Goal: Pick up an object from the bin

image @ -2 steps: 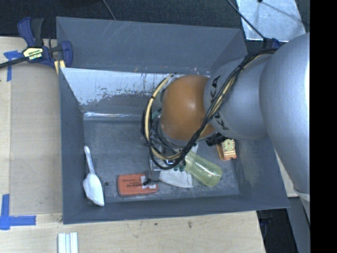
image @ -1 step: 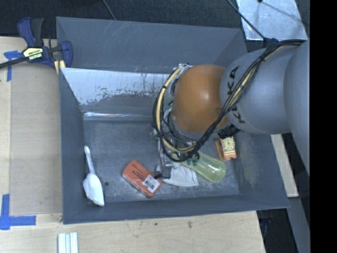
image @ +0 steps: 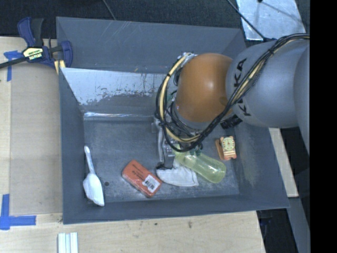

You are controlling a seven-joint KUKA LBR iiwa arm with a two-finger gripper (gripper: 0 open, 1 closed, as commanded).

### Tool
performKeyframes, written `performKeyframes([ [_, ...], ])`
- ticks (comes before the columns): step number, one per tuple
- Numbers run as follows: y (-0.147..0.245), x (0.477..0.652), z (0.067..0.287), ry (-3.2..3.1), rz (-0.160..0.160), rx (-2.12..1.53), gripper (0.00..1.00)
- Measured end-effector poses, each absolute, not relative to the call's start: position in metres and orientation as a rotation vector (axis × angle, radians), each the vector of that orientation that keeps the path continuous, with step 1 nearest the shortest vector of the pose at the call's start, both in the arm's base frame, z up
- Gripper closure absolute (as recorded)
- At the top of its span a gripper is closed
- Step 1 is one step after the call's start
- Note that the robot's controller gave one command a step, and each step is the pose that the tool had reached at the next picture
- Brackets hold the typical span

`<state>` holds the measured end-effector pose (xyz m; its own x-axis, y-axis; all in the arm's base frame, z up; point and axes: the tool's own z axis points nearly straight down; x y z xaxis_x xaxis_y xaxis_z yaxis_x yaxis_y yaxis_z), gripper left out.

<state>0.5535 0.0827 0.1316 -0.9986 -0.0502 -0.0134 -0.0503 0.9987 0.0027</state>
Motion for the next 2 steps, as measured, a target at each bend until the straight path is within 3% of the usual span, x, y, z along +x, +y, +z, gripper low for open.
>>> performKeyframes([
  [1, 0.034, 0.57, 0.096, 3.131, 0.002, -0.173, 0.0],
  [2, 0.016, 0.585, 0.075, 3.128, 0.003, -0.087, 1.0],
])
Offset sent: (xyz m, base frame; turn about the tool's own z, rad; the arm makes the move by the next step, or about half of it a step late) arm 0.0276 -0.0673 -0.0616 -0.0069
